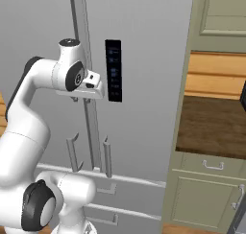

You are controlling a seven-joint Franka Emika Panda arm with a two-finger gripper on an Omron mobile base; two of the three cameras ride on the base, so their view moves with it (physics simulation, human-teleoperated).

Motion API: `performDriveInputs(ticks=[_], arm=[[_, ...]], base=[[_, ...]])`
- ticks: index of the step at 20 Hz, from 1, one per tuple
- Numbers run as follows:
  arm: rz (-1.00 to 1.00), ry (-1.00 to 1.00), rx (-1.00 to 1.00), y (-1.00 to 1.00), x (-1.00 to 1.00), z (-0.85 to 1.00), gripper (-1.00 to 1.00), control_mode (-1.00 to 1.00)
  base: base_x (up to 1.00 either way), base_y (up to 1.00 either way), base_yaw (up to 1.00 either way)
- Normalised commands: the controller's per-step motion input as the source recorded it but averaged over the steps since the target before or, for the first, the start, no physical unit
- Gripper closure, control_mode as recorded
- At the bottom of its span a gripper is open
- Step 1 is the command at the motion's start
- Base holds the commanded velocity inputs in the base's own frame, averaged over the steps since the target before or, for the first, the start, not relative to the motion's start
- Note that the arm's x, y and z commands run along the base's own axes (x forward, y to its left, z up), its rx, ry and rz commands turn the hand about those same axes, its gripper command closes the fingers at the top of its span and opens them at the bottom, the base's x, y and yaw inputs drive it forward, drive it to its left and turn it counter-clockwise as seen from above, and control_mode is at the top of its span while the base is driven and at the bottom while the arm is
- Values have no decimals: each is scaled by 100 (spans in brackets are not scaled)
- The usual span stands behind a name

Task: Take the strawberry from the fridge and place it on top of the pancake, located on the dining counter.

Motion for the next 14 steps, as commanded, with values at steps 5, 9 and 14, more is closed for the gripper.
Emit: performDriveInputs(ticks=[5,9,14], arm=[[0,0,0,0,0,0,-100,100],[0,0,0,0,0,0,-100,100],[0,0,0,0,0,0,-100,100]], base=[[-11,-1,0],[-34,-6,-2],[-44,-2,-2]])
